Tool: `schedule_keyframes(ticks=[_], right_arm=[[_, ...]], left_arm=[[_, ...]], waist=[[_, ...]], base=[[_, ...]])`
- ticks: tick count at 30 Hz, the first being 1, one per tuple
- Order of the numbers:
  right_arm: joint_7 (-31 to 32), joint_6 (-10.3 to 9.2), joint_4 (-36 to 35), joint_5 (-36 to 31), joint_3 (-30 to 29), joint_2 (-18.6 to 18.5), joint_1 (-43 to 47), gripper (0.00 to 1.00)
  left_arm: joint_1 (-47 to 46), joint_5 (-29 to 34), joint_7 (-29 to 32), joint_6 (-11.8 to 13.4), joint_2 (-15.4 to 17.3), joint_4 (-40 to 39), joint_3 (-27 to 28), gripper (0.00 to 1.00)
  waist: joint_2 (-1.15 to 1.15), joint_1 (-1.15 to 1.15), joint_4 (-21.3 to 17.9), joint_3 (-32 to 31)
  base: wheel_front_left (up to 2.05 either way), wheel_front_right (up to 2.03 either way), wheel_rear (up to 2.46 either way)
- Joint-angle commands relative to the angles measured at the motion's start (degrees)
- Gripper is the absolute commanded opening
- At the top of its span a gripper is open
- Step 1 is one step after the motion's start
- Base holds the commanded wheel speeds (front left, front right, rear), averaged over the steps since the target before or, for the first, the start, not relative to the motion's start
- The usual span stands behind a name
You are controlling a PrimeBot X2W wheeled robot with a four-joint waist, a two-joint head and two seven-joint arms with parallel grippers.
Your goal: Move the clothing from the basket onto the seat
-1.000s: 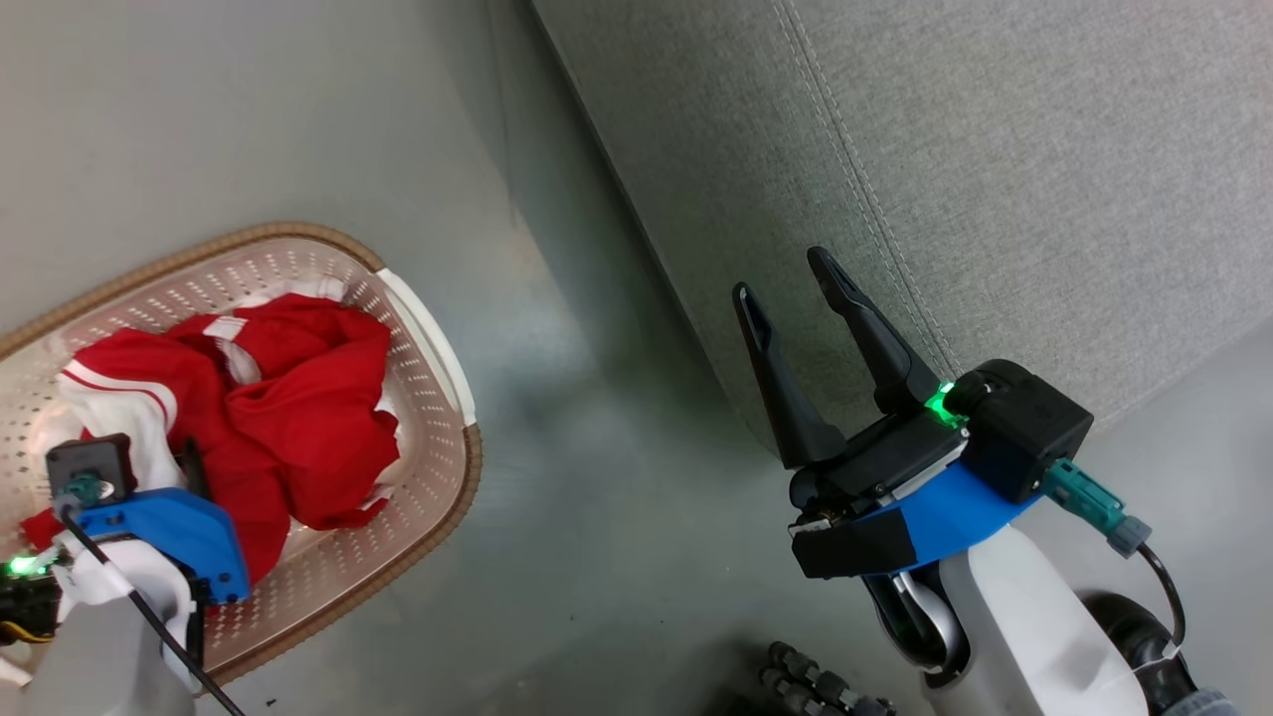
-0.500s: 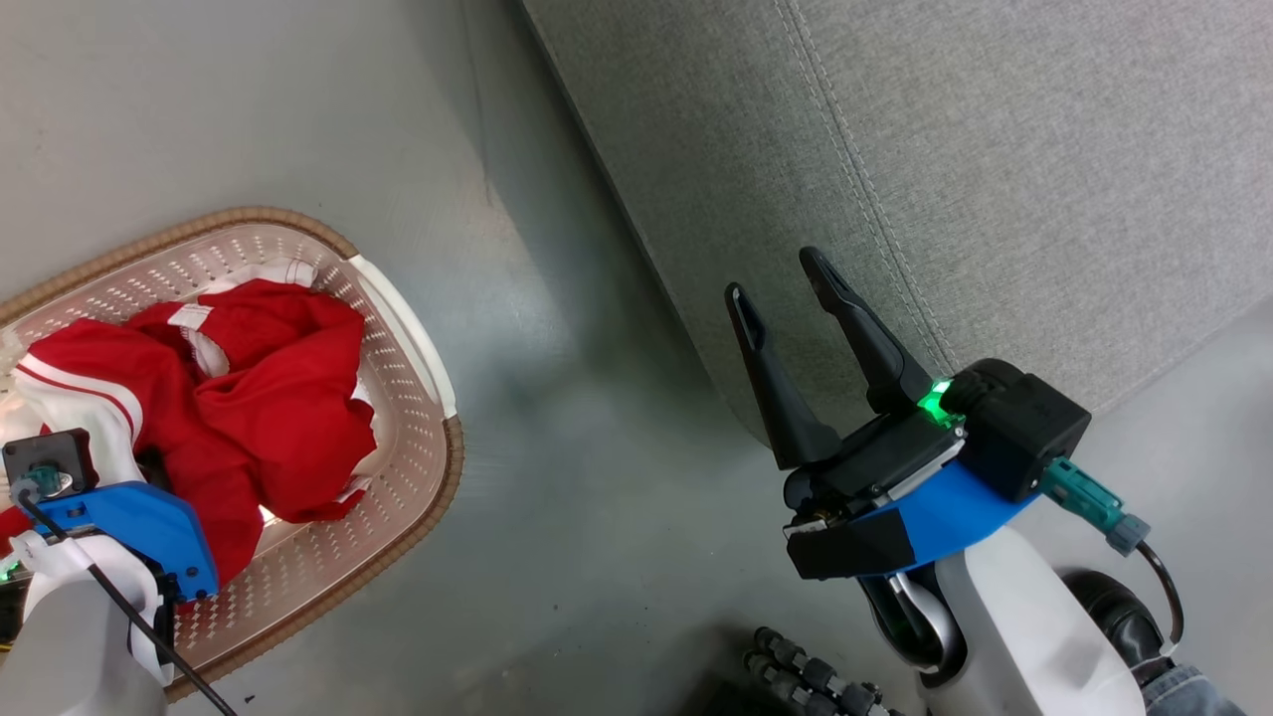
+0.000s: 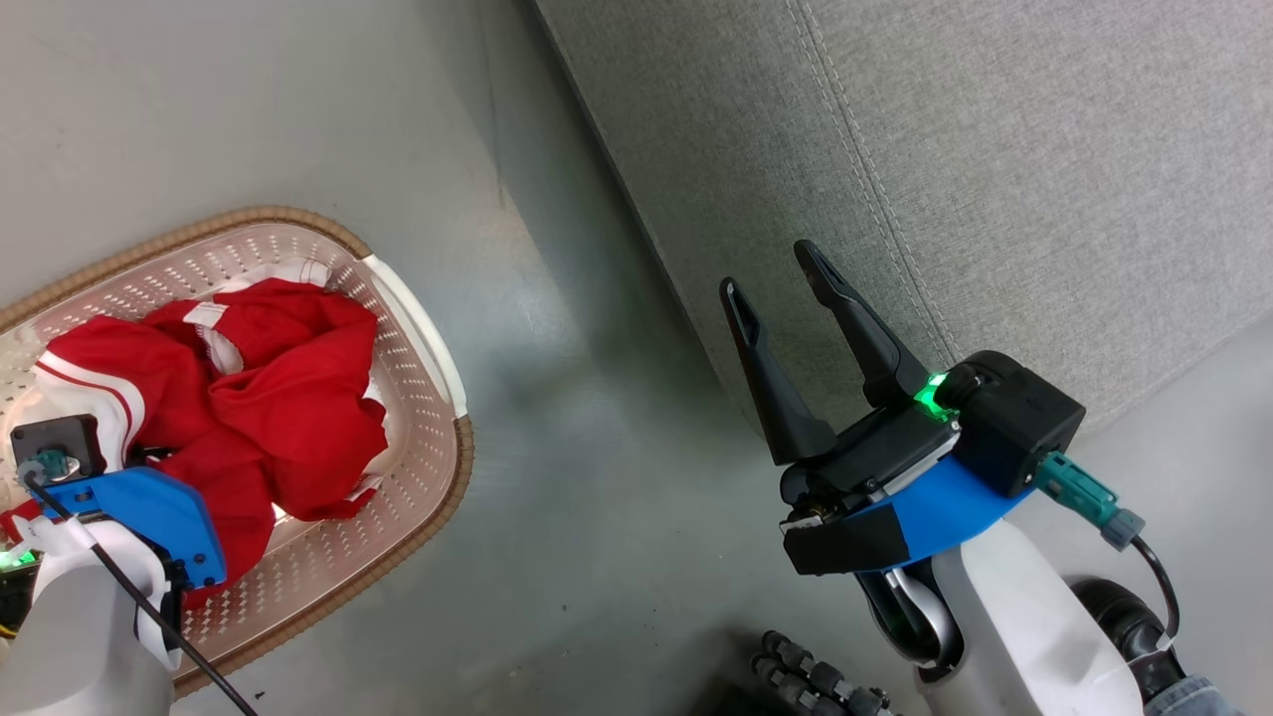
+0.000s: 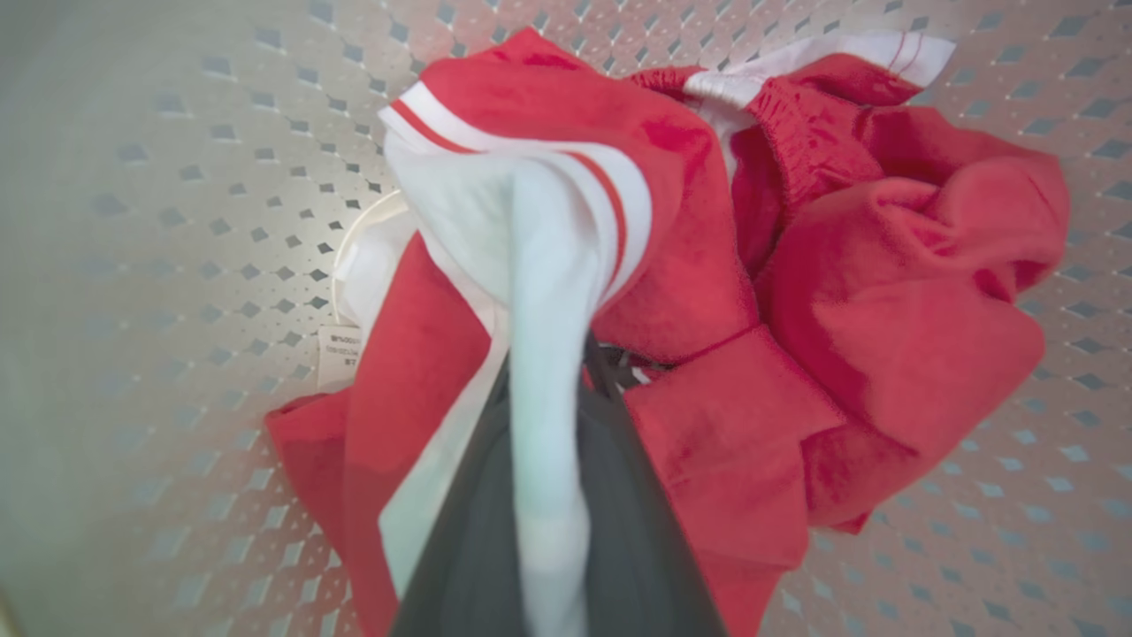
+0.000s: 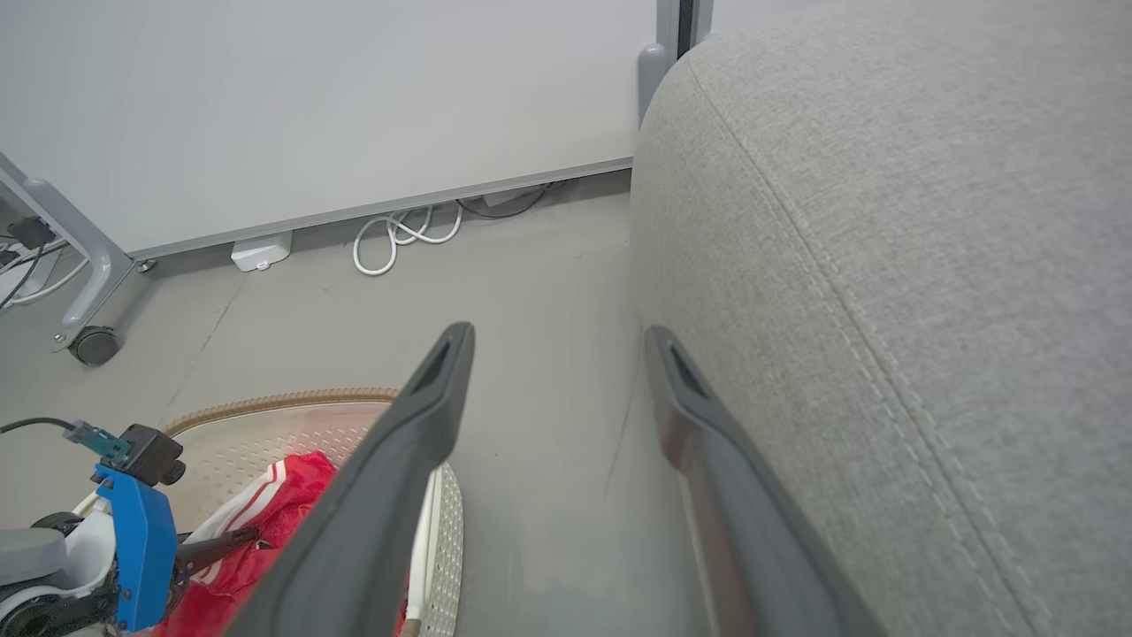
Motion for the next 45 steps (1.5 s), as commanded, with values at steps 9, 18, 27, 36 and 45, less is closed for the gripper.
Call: schedule_keyframes(ticks=[9, 18, 27, 36, 45], right_arm=[[-0.3, 0.01, 0.8, -1.5, -0.4, 0.0, -0.9, 1.0], [-0.3, 0.01, 2.7, -4.5, -1.9, 0.0, 0.5, 1.0], [-0.3, 0.01, 6.1, -7.4, -3.7, -0.1, 3.4, 1.0], [0.8, 0.01, 8.5, -8.1, -3.4, -0.1, 6.7, 1.0], [2.8, 0.01, 8.2, -8.6, -3.9, -0.1, 9.9, 1.0]], left_arm=[[-2.7, 0.3, -0.6, -1.5, -0.9, 2.2, -1.9, 0.0], [-2.7, -0.6, -3.7, -4.2, -4.3, 6.1, -3.7, 0.0], [0.0, 0.4, -11.6, -6.1, -11.5, 10.3, -7.3, 0.0], [1.6, 0.0, -14.6, -8.0, -14.8, 11.6, -9.6, 0.0], [2.4, -0.6, -15.2, -9.4, -16.1, 8.8, -13.6, 0.0]], waist=[[0.0, 0.0, 1.6, -2.0], [0.0, 0.0, 5.4, -10.9], [0.0, 0.0, 11.0, -22.1], [0.0, 0.0, 15.4, -31.8], [0.0, 0.0, 18.4, -38.3]], base=[[0.0, 0.0, 0.0], [0.0, 0.0, 0.0], [0.0, 0.0, 0.0], [0.0, 0.0, 0.0], [0.0, 0.0, 0.0]])
